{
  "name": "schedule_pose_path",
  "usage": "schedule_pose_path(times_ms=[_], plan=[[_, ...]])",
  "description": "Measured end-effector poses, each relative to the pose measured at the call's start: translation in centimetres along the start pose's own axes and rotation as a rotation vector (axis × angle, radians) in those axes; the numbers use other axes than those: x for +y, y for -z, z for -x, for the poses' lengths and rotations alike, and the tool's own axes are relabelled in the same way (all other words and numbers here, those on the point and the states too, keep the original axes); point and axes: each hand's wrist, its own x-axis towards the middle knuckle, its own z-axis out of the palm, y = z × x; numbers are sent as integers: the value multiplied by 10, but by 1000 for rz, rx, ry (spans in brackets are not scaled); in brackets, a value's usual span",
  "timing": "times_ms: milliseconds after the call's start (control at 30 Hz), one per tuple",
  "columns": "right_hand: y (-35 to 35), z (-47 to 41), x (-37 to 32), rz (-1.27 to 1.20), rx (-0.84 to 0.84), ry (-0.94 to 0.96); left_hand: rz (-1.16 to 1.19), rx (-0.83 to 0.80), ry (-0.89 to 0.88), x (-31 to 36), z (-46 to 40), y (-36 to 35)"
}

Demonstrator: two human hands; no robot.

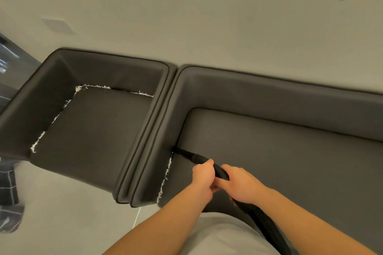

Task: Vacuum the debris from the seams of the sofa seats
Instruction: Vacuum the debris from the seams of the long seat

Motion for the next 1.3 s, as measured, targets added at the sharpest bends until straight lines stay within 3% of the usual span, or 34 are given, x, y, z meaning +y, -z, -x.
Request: schedule_pose_path(times_ms=[233, 433, 633, 900, 1167, 1300], plan=[[-34, -21, -16, 294, -2, 64, 56, 93, -5, -7, -9, 27], [-28, -21, -20, 206, 0, 41, 104, 61, -24, -2, 7, 30], [-23, 2, -26, 158, 3, 59, 116, 135, -83, -14, 14, 23], [-15, 35, 4, -110, -33, -7, 74, 152, -83, -46, 17, -1], [-43, 30, 12, 25, 25, -18, -120, 165, -198, -65, 9, 14], [-52, 34, 4, 5, 98, -76, -142, 97, -200, -59, 11, 22]])
